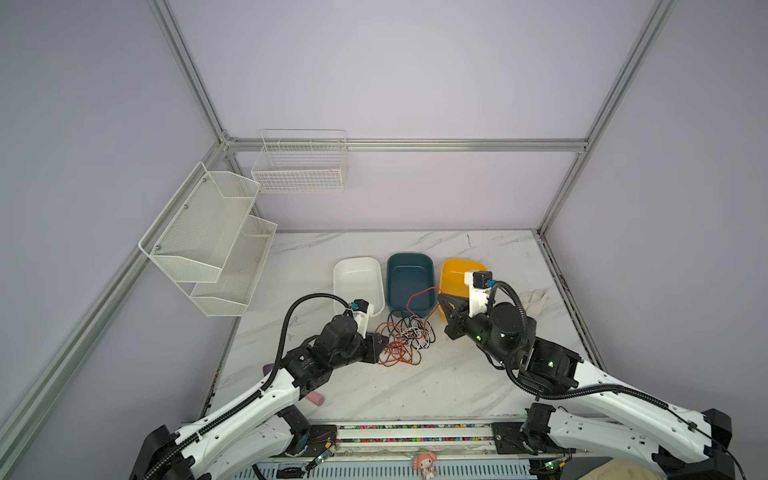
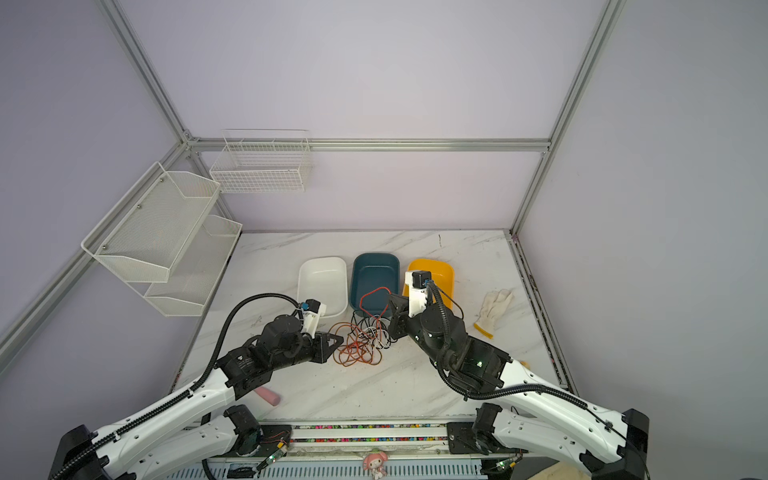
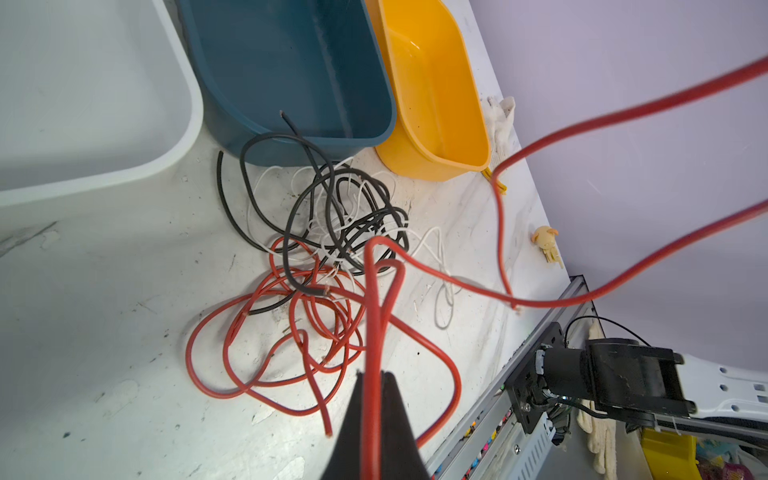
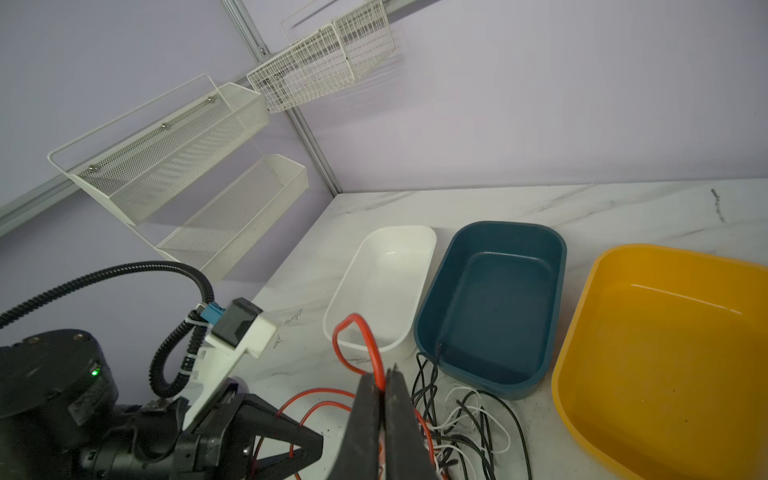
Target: Untangle the cables
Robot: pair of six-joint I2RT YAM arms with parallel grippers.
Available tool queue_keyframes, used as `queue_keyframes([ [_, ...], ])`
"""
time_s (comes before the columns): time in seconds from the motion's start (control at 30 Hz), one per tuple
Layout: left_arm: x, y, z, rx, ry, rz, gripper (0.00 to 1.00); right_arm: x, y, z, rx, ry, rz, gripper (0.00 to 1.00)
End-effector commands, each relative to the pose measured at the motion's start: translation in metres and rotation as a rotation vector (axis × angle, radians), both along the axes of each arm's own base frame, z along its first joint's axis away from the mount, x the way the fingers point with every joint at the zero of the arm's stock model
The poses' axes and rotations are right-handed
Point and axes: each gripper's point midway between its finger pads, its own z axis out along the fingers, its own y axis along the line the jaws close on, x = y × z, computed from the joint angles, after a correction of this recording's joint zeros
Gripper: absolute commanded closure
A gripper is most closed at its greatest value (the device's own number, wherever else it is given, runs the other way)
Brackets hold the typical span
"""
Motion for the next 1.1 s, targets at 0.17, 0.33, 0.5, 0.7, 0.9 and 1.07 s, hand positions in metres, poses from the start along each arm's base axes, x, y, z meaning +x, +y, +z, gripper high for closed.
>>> queue_keyframes([
  [0.17,0.009,-0.005,0.077,-0.031,-0.123,-0.02,1.0,0.001,0.008,-0.018,0.026,0.053,0.007,0.66],
  [0.33,0.007,-0.009,0.084,-0.002,-0.102,-0.056,1.0,-0.003,0.015,-0.014,-0.008,0.019,0.063,0.48],
  [0.5,0.002,-0.025,0.097,-0.023,-0.085,-0.145,1.0,-0.008,0.039,-0.022,-0.052,0.012,0.174,0.46],
  [0.7,-0.008,-0.036,0.114,-0.067,-0.091,-0.236,0.98,-0.011,0.057,-0.034,-0.066,-0.025,0.257,0.46],
  [0.9,-0.012,-0.039,0.12,-0.082,-0.098,-0.263,0.98,-0.004,0.063,-0.054,-0.131,-0.046,0.253,0.47],
  [1.07,-0.011,-0.035,0.12,-0.056,-0.111,-0.253,0.96,-0.002,0.066,-0.069,-0.16,-0.037,0.258,0.49],
])
